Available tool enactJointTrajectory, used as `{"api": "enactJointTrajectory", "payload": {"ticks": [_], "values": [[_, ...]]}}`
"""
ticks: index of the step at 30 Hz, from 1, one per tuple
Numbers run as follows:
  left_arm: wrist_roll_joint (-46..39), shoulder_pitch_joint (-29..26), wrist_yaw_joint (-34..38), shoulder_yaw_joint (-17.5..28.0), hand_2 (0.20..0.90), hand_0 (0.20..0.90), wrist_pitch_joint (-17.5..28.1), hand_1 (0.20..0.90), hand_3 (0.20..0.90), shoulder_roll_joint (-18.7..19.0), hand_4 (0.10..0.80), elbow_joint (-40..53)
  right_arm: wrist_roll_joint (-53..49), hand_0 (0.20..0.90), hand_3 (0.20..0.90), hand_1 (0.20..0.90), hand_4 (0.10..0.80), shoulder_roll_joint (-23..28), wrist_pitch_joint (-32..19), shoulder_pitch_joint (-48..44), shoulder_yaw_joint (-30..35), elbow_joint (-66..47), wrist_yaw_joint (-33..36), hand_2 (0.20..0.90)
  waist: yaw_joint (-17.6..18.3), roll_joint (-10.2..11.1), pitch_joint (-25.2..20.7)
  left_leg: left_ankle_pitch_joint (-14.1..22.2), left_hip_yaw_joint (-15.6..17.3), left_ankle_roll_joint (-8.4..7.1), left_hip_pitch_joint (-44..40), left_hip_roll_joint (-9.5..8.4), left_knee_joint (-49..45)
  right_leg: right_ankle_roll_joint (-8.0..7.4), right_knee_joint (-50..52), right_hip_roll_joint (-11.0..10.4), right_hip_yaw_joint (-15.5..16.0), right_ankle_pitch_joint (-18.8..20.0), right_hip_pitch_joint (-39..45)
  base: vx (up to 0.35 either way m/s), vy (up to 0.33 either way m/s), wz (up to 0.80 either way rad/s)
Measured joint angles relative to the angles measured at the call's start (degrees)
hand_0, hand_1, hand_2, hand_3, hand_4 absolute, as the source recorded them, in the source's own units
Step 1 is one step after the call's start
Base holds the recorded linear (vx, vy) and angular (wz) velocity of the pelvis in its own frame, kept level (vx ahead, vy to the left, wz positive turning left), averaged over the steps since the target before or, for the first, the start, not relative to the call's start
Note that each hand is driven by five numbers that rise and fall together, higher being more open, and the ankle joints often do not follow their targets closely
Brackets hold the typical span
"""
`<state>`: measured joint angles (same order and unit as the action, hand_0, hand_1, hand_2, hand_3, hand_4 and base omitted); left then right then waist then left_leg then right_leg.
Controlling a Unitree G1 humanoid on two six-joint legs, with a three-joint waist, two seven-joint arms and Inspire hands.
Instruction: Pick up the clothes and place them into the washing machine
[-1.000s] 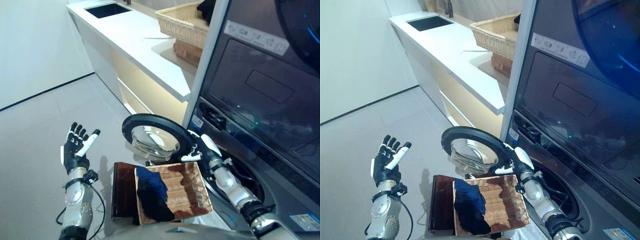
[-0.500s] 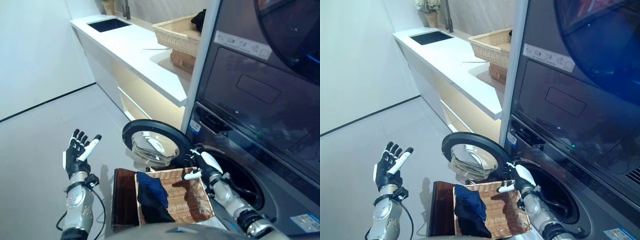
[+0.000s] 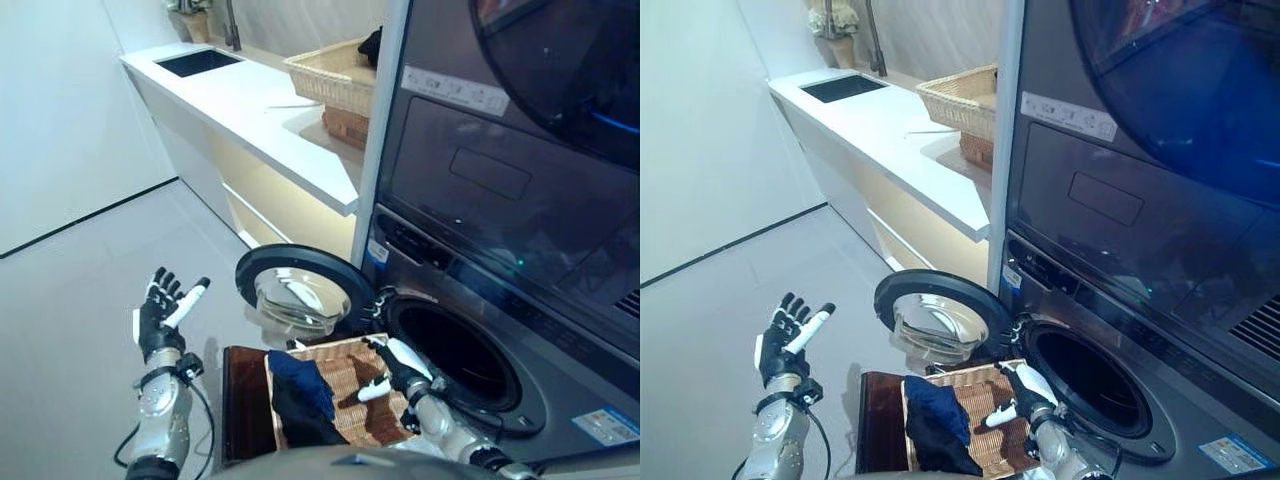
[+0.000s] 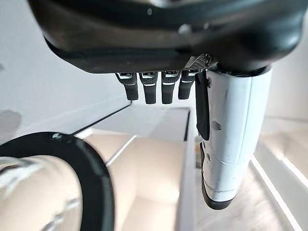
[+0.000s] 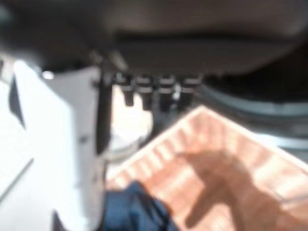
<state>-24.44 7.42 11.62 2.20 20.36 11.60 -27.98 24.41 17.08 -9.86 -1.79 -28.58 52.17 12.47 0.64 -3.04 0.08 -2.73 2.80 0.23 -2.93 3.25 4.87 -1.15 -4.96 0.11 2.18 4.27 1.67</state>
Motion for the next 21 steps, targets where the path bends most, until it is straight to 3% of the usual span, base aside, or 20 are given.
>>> {"api": "enactJointTrajectory", "payload": {"ticks": [5,10,16,21], "values": [[1.7,0.2,0.4,-1.2,0.900,0.900,-0.6,0.900,0.900,-0.4,0.800,-4.2,-0.2,0.900,0.900,0.900,0.800,-0.4,1.0,-0.5,0.0,2.7,0.4,0.900,0.0,0.0,0.0,0.1,-0.1,-0.03,0.3,0.06,0.0,0.01,0.0,0.1,0.1,0.0,-0.2,0.010,-0.003,0.13],[0.2,0.8,-0.4,-1.3,0.900,0.900,-1.0,0.900,0.900,-0.7,0.800,-3.9,-0.8,0.900,0.900,0.900,0.800,-0.3,1.5,-1.8,-0.2,2.9,2.1,0.900,-1.7,1.3,0.8,0.4,-1.2,-0.32,1.2,0.30,-0.1,0.22,0.1,0.3,0.6,-0.2,-0.5,-0.030,-0.026,0.26],[-3.1,-0.9,-1.5,-3.5,0.900,0.900,-1.1,0.900,0.900,-0.6,0.800,-3.8,-0.9,0.900,0.900,0.900,0.800,-0.4,1.5,-6.7,0.2,3.9,4.2,0.900,-3.3,3.4,3.7,-1.7,-2.7,-0.95,7.3,0.85,-2.0,1.06,0.2,0.4,6.5,-0.5,-3.1,-0.060,-0.021,0.44],[-3.3,-0.1,-1.3,-3.3,0.900,0.900,-1.1,0.900,0.900,-0.4,0.800,-3.3,-1.4,0.900,0.900,0.900,0.800,-2.6,1.4,-11.5,0.2,6.2,5.3,0.900,-5.9,4.5,5.5,-1.9,-3.4,-1.42,8.5,0.86,-1.9,1.48,0.2,0.9,7.0,-0.8,-4.4,-0.044,0.014,-0.01]]}}
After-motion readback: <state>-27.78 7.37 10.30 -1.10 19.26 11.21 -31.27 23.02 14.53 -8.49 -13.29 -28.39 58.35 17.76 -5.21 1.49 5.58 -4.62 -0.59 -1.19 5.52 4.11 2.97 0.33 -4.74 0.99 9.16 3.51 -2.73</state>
